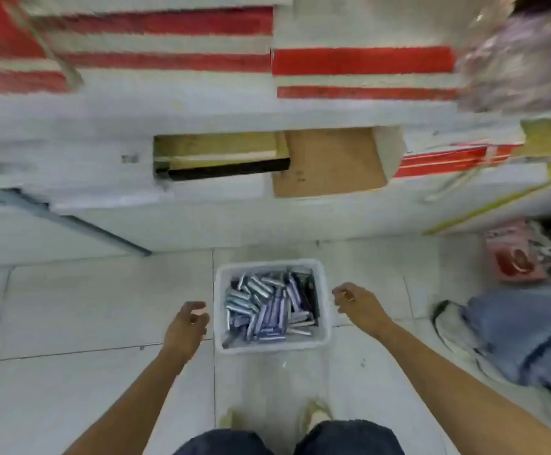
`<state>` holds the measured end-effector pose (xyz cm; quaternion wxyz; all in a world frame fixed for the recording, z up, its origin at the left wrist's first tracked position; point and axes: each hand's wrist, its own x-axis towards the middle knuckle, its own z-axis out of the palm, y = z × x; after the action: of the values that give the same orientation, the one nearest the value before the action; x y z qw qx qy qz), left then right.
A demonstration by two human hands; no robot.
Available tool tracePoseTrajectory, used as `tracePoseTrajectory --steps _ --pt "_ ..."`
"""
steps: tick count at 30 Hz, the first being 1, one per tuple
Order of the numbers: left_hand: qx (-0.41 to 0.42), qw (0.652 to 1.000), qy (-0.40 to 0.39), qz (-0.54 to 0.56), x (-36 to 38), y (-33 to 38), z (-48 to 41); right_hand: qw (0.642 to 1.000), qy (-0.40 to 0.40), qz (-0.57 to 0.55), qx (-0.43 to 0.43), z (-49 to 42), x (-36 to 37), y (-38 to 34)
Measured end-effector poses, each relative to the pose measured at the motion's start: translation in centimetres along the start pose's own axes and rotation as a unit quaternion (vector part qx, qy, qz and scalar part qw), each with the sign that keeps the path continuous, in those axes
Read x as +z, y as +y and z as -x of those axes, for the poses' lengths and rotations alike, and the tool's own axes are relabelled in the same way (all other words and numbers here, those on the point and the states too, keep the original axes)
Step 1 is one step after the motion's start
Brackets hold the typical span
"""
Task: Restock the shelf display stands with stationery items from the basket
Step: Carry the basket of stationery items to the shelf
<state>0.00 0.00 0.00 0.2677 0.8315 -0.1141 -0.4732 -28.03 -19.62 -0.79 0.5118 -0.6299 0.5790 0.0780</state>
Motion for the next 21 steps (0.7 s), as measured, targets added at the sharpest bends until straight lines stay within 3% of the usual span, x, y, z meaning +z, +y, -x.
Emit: tracePoseTrajectory --steps 3,7,11,15,21 --pt "0.006 0.999 0.011 -0.050 3.0 -3.3 -6.5 0.998 0.048 0.033 0.000 -5.7 3.5 4.0" --pt "-0.019 0.998 0.025 -0.051 6.7 -7.5 -12.5 0.995 0.096 -0.005 0.032 -10.6 7.7 8.8" --pt "0.033 0.993 0.084 -0.074 8.6 -10.1 -15.6 0.992 0.129 -0.004 0.003 -13.4 10.0 11.5" --pt "0.103 0.988 0.103 -0.057 9.2 -11.4 -16.3 0.983 0.175 -0.032 -0.042 -14.1 11.1 12.1" --pt "0.102 0.987 0.123 -0.006 6.0 -9.7 -10.4 0.980 0.170 -0.071 -0.070 -8.6 8.9 7.4"
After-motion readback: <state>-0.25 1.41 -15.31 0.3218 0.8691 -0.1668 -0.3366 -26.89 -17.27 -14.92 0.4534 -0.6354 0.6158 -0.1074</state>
